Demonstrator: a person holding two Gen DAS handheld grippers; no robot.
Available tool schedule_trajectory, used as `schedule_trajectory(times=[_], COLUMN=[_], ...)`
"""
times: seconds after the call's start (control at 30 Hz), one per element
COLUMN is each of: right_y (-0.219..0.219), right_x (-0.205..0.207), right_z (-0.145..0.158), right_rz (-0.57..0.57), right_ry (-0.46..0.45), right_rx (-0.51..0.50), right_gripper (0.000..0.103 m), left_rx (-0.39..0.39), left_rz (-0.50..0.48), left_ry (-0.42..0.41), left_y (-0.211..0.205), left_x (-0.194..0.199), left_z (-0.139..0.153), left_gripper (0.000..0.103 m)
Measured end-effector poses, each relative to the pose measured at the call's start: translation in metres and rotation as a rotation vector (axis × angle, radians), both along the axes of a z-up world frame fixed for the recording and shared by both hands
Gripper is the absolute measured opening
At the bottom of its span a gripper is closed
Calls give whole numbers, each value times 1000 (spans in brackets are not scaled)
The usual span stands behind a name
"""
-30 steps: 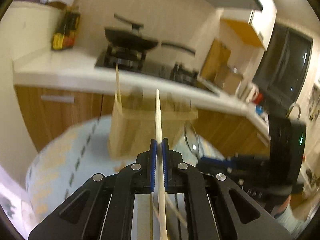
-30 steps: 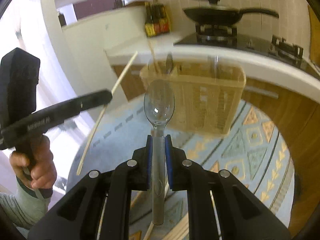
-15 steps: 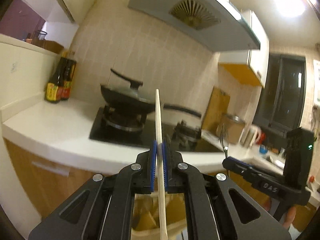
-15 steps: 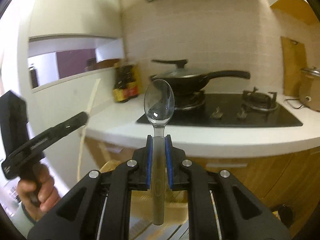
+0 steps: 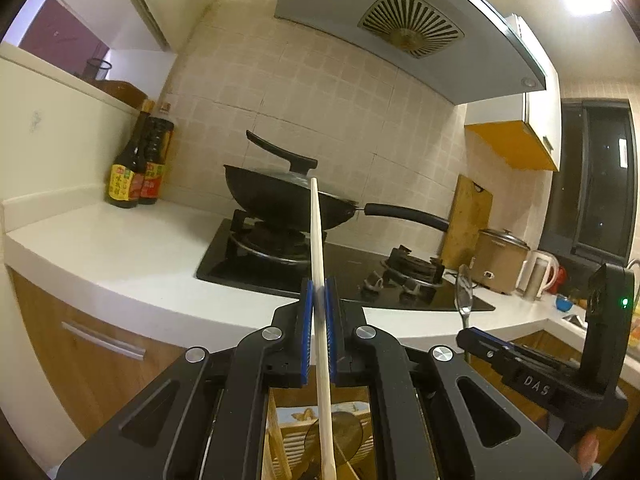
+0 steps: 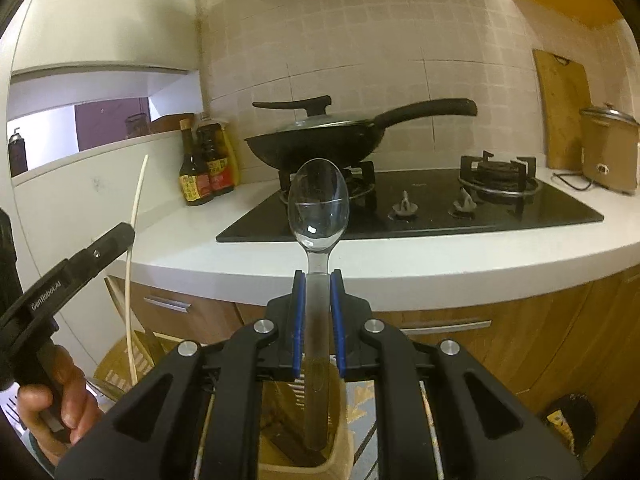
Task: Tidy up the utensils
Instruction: 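Carry the chopstick and spoon into the beige basket and open both tools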
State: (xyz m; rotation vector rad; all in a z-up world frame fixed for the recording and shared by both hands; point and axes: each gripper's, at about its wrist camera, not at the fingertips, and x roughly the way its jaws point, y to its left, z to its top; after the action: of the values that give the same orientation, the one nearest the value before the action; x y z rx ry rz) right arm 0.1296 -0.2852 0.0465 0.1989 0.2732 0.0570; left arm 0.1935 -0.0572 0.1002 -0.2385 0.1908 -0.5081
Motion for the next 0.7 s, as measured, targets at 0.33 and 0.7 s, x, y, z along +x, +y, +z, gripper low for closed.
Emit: schedule_trajectory(times=[0.33,0.7], right_y=[-4,7], right_x=[-20,-94], right_z=[-9,-19], right_rz=[69,120], right_ry=[9,101], right_rx=[36,45], right_gripper=[12,47], left_rx=[35,-6], left_rz=[-20,-96], left_ry=[24,150], left_y=[9,47], left_x=[-24,-70], left_z=[-22,-32], left_gripper=[5,57])
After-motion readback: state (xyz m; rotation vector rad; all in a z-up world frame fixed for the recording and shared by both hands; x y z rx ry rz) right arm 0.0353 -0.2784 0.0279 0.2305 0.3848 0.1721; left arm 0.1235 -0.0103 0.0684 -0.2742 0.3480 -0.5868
